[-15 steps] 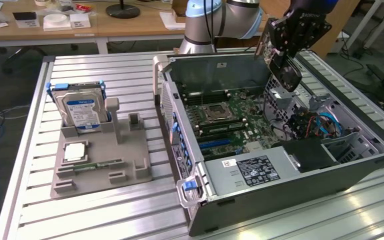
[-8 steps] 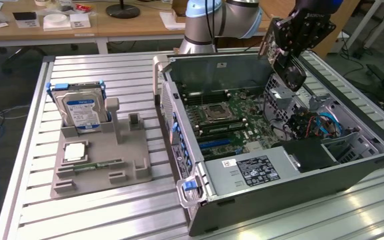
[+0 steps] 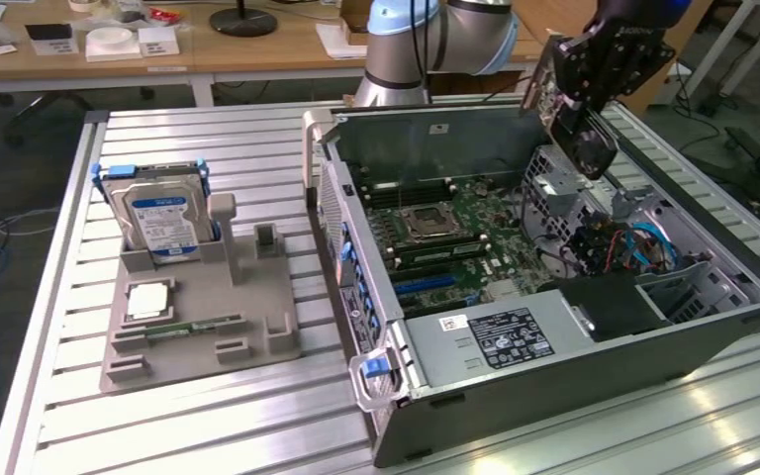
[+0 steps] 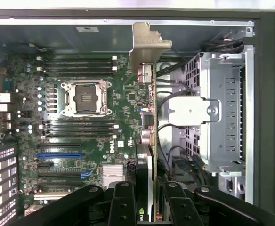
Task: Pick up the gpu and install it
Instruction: 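Pick up the gpu and move the gpu toward the slot, then insert the gpu into the slot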
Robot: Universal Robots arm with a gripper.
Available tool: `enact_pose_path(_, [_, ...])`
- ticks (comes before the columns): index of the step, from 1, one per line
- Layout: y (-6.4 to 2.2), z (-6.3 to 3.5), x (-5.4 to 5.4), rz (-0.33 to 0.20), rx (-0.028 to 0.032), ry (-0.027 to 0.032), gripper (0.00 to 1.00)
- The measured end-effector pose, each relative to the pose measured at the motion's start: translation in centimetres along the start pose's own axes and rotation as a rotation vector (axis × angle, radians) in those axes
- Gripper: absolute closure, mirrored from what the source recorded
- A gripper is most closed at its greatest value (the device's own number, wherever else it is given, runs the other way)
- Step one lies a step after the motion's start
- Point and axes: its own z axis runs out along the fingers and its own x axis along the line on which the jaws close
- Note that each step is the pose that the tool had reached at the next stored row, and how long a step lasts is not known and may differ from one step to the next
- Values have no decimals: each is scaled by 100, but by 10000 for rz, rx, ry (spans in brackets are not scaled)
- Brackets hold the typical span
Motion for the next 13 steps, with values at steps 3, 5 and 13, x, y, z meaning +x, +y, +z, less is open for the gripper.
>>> enact_pose_path(3, [2, 1, -47, 1, 1, 1, 73])
enact_pose_path(5, [3, 2, -66, 0, 0, 0, 73])
enact_pose_path(13, [2, 2, -68, 0, 0, 0, 73])
